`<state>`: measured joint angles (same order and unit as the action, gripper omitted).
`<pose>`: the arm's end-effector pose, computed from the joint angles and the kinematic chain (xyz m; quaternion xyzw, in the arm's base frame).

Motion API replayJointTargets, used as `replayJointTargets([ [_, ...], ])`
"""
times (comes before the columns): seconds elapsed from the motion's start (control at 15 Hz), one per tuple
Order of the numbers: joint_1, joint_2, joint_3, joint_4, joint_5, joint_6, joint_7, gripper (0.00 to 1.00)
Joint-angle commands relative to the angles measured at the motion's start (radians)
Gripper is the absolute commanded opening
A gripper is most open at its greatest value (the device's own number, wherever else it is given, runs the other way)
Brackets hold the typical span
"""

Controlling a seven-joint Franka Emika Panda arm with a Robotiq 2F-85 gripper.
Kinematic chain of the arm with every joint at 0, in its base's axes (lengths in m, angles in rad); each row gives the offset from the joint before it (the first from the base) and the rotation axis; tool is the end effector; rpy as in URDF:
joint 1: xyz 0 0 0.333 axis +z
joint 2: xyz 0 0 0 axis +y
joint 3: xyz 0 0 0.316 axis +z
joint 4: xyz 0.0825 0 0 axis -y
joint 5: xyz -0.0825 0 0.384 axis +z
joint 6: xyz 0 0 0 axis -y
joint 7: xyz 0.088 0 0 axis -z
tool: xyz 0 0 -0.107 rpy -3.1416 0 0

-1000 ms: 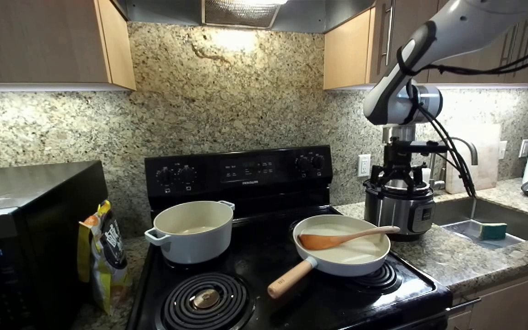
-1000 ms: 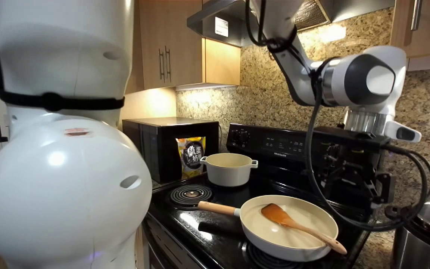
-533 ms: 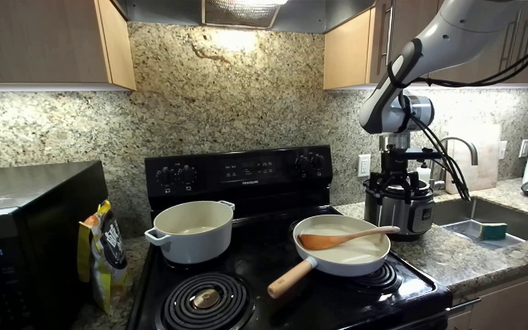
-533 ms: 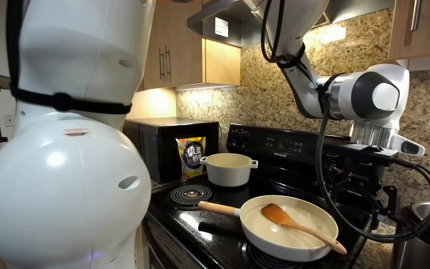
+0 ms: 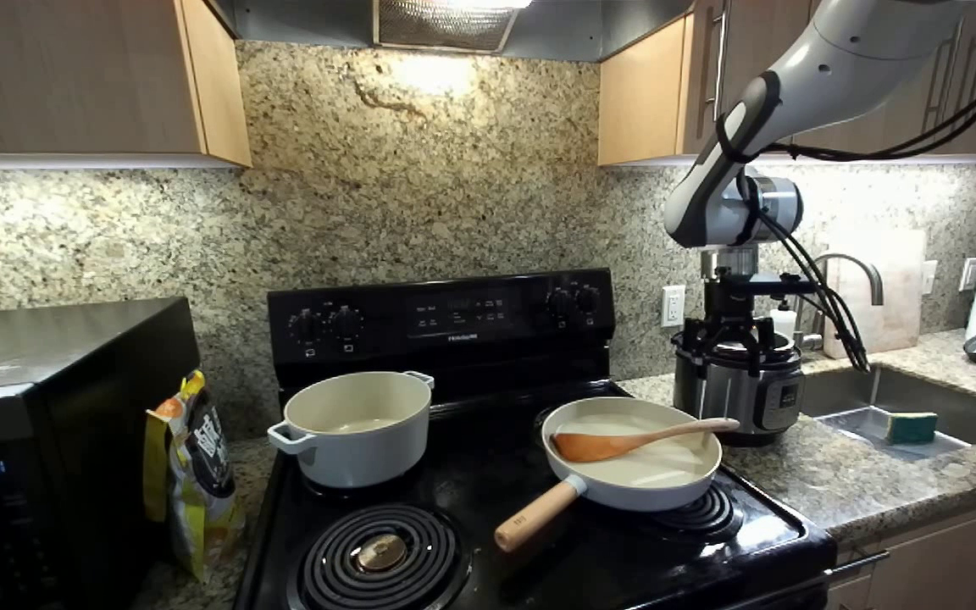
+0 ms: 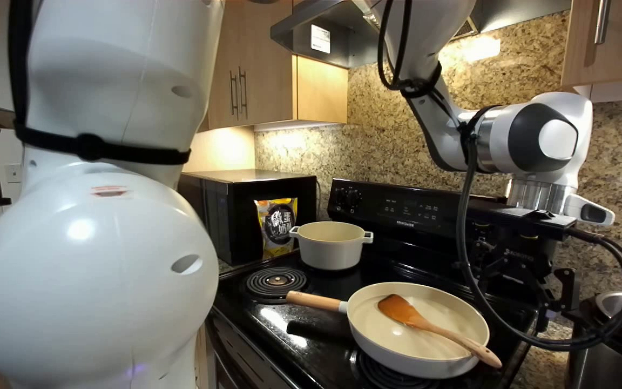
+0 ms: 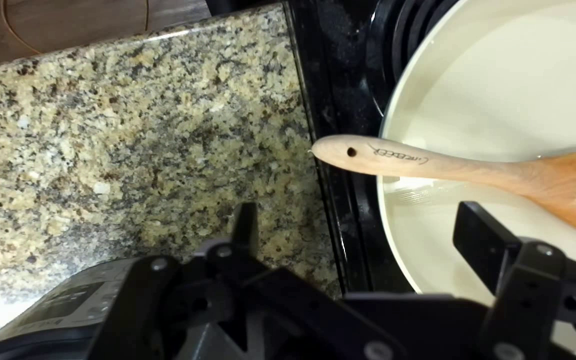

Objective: Use the wooden spatula to stir the pan

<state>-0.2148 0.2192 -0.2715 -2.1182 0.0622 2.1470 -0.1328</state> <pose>0.4877 -0.2533 0.2991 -0.9769 0.1936 0.0877 0.0229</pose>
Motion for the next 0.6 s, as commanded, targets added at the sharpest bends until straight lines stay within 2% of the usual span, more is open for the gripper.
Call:
replayJointTargets([
  [0.0, -0.02, -0.001, 0.02, 0.002, -0.005, -0.002, 0.004, 1.0],
  [0.53, -0.015, -0.042, 0.019, -0.036, -0.031, 0.031, 0.014, 1.0],
])
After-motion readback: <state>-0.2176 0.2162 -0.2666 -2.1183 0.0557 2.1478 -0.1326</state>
